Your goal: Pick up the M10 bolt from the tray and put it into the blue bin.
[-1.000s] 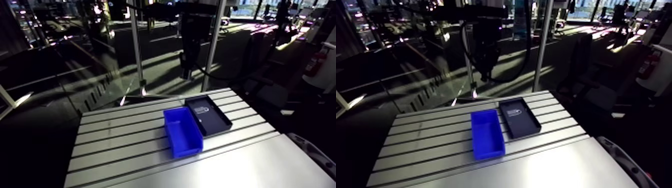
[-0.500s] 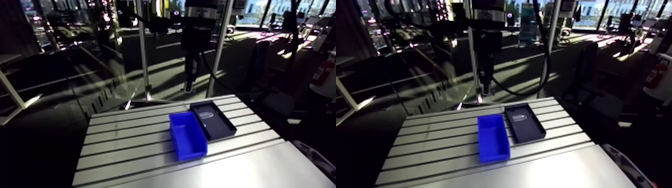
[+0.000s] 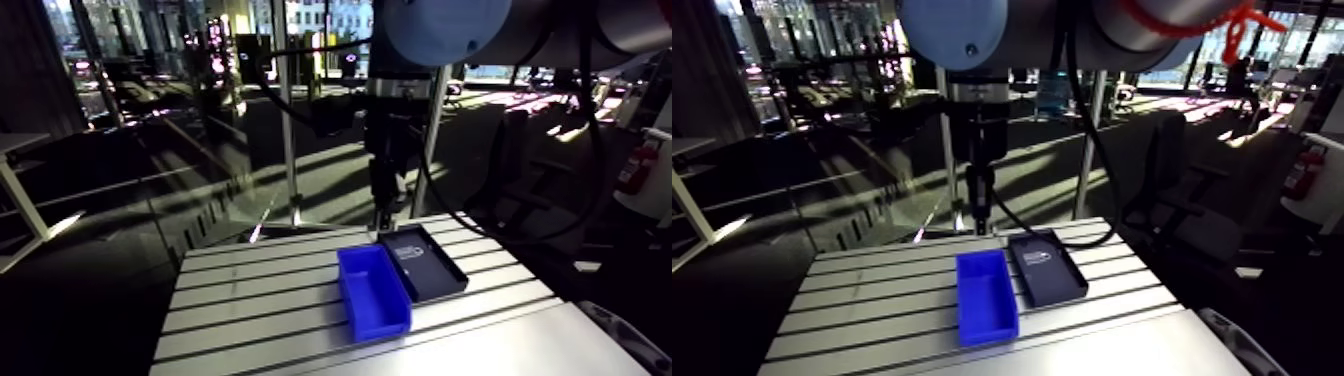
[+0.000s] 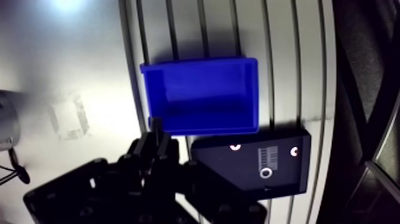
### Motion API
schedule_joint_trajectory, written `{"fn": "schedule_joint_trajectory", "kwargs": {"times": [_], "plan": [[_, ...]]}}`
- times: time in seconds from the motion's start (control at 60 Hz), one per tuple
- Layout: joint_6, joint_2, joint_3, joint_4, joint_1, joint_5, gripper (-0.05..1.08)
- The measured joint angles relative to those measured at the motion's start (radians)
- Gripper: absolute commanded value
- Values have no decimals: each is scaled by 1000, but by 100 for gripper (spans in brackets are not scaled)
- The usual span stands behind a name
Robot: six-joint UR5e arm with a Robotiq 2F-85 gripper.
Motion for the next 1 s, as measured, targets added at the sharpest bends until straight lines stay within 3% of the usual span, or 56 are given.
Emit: {"fn": "schedule_joint_trajectory", "kwargs": {"times": [0.417,1.0], "plan": [[-4,-10,118,-182,-1,-2,105],[8,84,185,-320,0,-10,104]]}}
